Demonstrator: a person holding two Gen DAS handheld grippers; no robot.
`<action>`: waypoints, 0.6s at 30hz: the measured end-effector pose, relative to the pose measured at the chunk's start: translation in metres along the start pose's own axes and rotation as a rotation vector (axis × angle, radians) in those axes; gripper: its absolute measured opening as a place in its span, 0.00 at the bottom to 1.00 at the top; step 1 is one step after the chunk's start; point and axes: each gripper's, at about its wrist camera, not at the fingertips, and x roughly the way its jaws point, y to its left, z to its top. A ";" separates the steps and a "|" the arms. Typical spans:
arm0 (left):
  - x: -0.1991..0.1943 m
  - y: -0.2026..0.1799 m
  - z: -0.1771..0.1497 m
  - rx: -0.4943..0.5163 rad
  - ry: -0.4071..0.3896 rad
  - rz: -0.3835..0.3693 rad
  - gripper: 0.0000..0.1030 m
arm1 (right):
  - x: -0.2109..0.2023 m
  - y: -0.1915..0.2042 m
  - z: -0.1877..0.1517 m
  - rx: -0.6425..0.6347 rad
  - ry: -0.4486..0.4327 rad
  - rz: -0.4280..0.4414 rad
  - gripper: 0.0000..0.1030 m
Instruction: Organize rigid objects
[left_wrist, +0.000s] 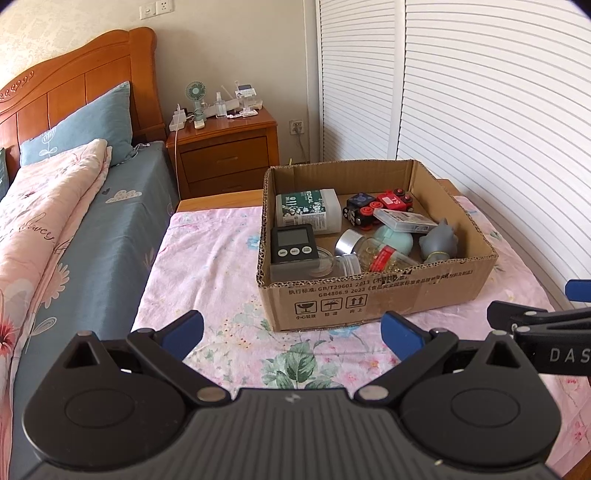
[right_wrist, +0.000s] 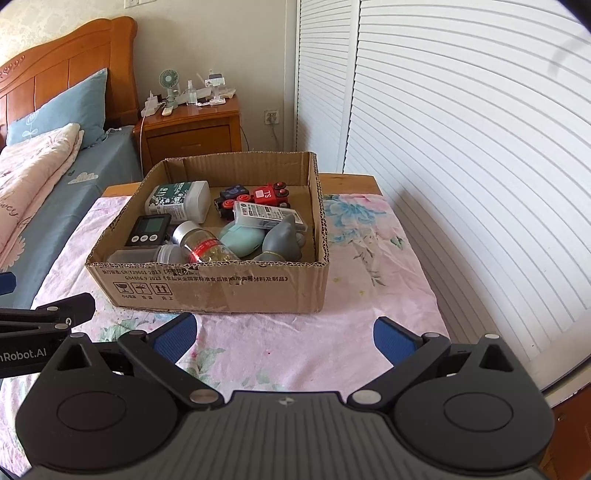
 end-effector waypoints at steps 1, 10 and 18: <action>0.000 0.000 0.000 0.000 0.000 -0.001 0.99 | 0.000 0.000 0.000 0.001 -0.001 0.001 1.00; 0.000 -0.001 -0.001 0.002 0.005 -0.003 0.99 | -0.001 -0.001 0.000 0.001 -0.001 -0.003 1.00; -0.001 -0.003 -0.002 0.008 0.004 0.006 0.99 | -0.002 0.000 0.001 -0.001 -0.005 -0.007 1.00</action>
